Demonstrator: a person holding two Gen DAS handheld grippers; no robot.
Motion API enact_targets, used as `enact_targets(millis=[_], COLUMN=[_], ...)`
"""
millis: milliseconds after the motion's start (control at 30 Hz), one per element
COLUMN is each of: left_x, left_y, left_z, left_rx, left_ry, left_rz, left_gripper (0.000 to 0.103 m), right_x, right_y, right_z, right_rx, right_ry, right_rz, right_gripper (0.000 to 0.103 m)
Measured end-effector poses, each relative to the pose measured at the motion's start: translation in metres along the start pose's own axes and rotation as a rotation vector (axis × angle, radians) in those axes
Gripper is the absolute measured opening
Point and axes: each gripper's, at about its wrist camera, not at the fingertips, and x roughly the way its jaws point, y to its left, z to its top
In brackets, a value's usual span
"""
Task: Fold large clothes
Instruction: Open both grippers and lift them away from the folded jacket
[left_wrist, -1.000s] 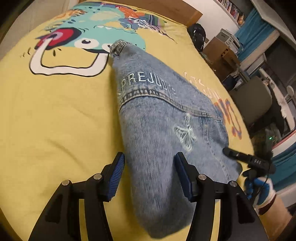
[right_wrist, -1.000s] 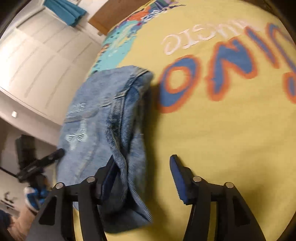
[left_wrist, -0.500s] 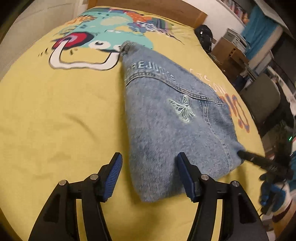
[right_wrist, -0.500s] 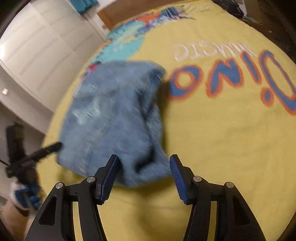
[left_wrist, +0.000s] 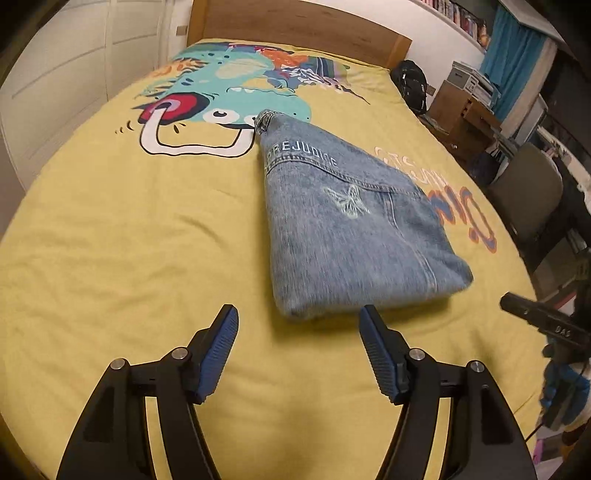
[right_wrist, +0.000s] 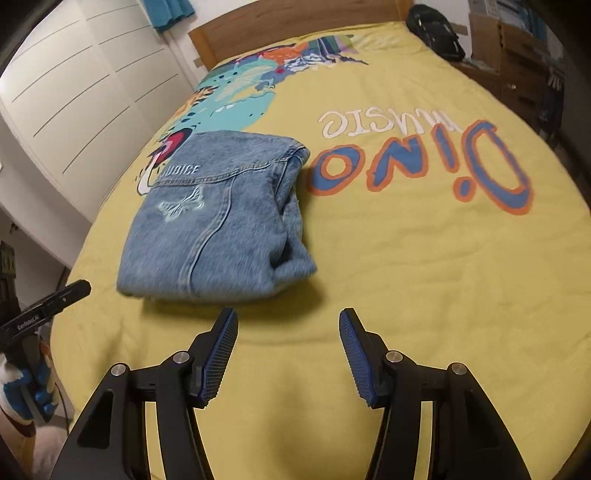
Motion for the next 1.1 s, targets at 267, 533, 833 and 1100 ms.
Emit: enact_targets(millis=[267, 533, 833, 1100], left_x=[-0.033, -0.06, -0.069, -0.073], left_y=[-0.017, -0.036, -0.05, -0.061], left_z=[-0.041, -0.079, -0.12, -0.145], left_rx=[0.038, 0.08, 0.095, 0.121], left_ry=[-0.043, -0.095, -0.097, -0.104], left_rz=[0.087, 0.195, 0.23, 0.24], left_gripper=[0.069, 0.088, 0.102, 0.102], right_x=[-0.047, -0.082, -0.102, -0.115], right_y=[0.009, 0.007, 0.003, 0.003], right_z=[-0.041, -0.09, -0.135, -0.164], right_rx=[-0.033, 0.005, 0.037, 0.054], right_ry=[-0.033, -0.072, -0.087, -0.103], right_rz=[-0.046, -0.055, -0.078, -0.086], right_gripper=[0.059, 0.06, 0.063, 0.064])
